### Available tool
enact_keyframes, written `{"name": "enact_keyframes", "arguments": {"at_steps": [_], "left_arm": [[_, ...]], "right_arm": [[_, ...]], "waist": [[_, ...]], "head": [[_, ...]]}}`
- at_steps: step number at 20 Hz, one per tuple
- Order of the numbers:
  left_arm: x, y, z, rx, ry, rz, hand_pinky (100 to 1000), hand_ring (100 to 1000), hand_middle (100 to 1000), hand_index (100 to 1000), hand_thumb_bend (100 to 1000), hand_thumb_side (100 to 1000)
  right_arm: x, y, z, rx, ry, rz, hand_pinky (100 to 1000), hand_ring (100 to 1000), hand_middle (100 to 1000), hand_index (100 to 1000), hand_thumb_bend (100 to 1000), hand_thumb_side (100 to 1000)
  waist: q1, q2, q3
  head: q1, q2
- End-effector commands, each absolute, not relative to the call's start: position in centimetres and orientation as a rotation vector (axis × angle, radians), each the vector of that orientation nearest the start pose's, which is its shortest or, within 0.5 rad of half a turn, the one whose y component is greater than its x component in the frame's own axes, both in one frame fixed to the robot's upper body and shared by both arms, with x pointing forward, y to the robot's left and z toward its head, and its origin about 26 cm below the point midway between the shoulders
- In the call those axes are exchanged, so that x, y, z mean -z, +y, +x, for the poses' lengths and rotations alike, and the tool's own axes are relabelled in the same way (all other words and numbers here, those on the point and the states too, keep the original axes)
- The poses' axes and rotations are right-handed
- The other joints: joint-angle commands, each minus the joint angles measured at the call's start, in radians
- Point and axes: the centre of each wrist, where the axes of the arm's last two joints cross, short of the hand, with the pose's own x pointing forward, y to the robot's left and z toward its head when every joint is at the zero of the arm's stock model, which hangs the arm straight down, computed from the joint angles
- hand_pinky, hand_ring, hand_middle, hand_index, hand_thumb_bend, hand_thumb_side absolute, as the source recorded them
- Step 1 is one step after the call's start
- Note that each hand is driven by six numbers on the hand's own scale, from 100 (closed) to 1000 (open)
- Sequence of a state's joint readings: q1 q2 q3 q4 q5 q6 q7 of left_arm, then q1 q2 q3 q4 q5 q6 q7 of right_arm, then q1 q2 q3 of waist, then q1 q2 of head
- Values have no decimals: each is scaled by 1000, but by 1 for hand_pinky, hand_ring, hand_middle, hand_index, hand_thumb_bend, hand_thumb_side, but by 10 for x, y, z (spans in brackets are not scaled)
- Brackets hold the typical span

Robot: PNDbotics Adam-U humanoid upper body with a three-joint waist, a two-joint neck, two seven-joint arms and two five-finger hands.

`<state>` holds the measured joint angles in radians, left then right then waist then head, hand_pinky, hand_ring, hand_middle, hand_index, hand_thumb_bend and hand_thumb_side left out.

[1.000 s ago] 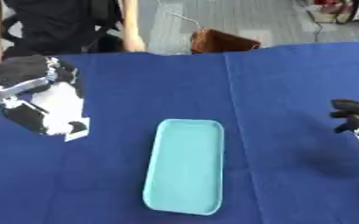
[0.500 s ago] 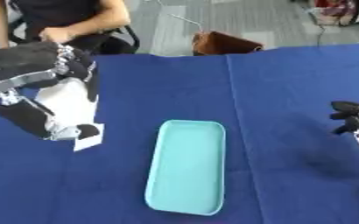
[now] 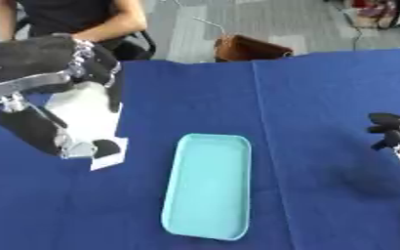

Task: Pick up objects on the table and place them in the box.

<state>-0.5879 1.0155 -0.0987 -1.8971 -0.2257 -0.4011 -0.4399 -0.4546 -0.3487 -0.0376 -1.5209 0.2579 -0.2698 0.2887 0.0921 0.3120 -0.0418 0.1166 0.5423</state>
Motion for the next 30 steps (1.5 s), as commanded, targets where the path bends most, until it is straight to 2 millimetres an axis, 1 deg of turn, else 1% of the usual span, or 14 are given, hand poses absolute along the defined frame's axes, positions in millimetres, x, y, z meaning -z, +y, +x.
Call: {"name": "enact_keyframes", "arguments": {"at_steps": [1,9,13,21,30], "left_arm": [[-344,310,309,-2205,2401,-890,100,100,100,136,100,104],[-342,287,335,-2193,2419,-807,100,100,100,137,100,121],[-340,274,344,-2202,2397,-778,100,100,100,137,100,122],[-330,255,356,-2236,2332,-778,100,100,100,138,100,117],[-319,241,362,-2265,2276,-758,100,100,100,138,100,121]], "right_arm": [[-156,-294,378,-884,-2085,-313,643,804,875,868,100,895],[-157,-289,380,-897,-2093,-295,643,804,874,868,100,898],[-158,-288,380,-901,-2095,-290,643,804,874,868,100,898],[-158,-286,381,-904,-2100,-280,643,804,874,868,100,900],[-159,-284,382,-906,-2105,-278,643,804,874,868,100,901]], "waist": [[-3,-26,-4],[-7,-19,-19],[-9,-15,-25],[-15,-7,-36],[-22,3,-44]], "head": [[11,0],[33,-11],[43,-17],[56,-33],[63,-37]]}}
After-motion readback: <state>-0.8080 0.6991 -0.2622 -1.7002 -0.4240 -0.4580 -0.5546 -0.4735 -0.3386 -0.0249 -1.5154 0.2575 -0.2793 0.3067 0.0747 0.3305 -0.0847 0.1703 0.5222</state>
